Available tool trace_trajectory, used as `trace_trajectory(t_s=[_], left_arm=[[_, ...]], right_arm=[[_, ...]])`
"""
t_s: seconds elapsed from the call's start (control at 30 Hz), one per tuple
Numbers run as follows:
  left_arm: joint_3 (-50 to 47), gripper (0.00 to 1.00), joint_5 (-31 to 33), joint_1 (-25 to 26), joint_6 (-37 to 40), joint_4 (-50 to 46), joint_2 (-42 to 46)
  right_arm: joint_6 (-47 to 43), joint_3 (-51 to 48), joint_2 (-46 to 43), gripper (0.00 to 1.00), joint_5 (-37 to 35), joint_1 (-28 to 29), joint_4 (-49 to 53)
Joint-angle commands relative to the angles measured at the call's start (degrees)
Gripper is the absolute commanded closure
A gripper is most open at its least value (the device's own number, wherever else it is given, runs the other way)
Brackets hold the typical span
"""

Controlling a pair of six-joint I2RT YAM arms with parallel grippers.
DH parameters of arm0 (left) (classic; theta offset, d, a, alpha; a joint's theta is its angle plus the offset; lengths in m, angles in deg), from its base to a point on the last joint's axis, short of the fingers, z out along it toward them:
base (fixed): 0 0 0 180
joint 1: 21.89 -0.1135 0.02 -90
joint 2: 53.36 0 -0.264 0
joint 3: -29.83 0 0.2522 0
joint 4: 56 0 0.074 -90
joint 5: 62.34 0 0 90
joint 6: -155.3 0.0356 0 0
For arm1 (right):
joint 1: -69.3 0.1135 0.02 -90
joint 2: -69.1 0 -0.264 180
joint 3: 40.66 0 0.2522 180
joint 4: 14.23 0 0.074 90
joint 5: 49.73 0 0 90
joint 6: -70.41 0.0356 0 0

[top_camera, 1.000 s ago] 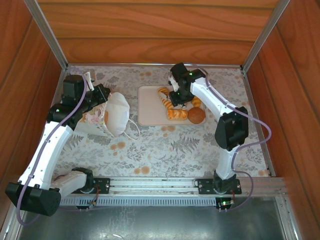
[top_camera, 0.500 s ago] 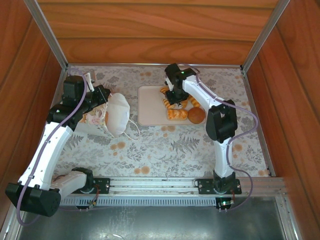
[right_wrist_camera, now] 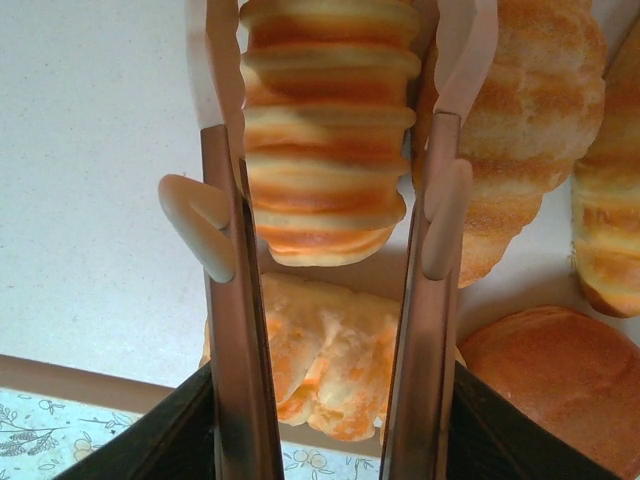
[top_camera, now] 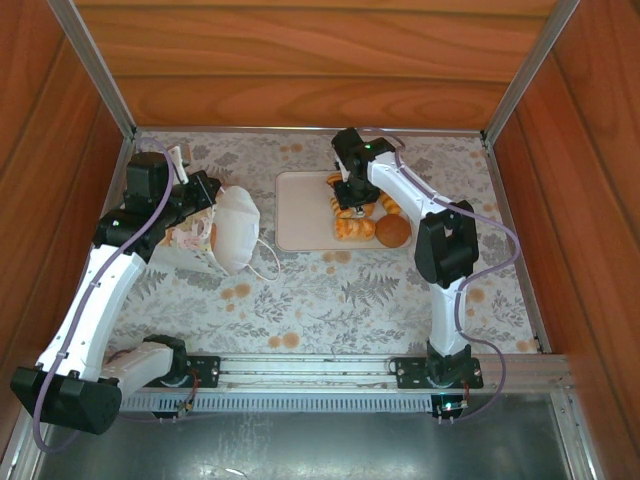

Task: Take the fake bread out of the paper bag

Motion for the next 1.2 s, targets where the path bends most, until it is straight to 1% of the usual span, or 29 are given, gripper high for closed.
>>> trace_trajectory(t_s=[0.0,0.2,0.33,0.43,0.53,0.7,0.83,0.93,1.03,1.17], left_arm=[[-0.3,1.0,-0.2,0.3,0.0,1.2,0.7],[-0.1,1.0,0.0,0.4,0.0,1.2,0.8],[0.2,1.0,0.0,0.3,3.4,0.5,1.2],[1.0,1.0,-0.5,0.2,7.1,-1.8,1.8],[1.2,1.0,1.8,0.2,8.8,-4.6,2.7],[0.6,1.0,5.8,0.2,9.6,-6.4,5.3],[0.7,1.0,6.6,0.2,9.3,-6.5,5.7],[1.0,1.0,7.5,0.2,8.7,-6.5,5.3],[1.7,1.0,7.7,0.2,8.5,-6.5,4.4],[2.0,1.0,8.1,0.1,7.9,-6.5,4.0]], right_arm=[[0.7,-0.3,-4.7,0.47,0.7,-0.2,0.6],[-0.7,-3.4,-10.3,0.47,2.6,-0.2,-1.4],[-2.3,-8.4,-15.2,0.49,4.5,-0.2,-5.6],[-3.4,-12.9,-20.1,0.5,9.4,-0.1,-8.5],[-4.0,-19.1,-26.9,0.52,16.5,0.0,-13.4],[-3.0,-28.1,-35.8,0.54,27.9,0.9,-20.1],[-3.1,-34.0,-40.5,0.55,34.8,3.7,-24.7],[-5.9,-37.1,-42.6,0.55,37.3,7.7,-26.5],[-7.6,-39.4,-43.8,0.55,36.7,11.8,-28.1],[-8.5,-40.8,-44.3,0.56,38.5,15.8,-29.7]])
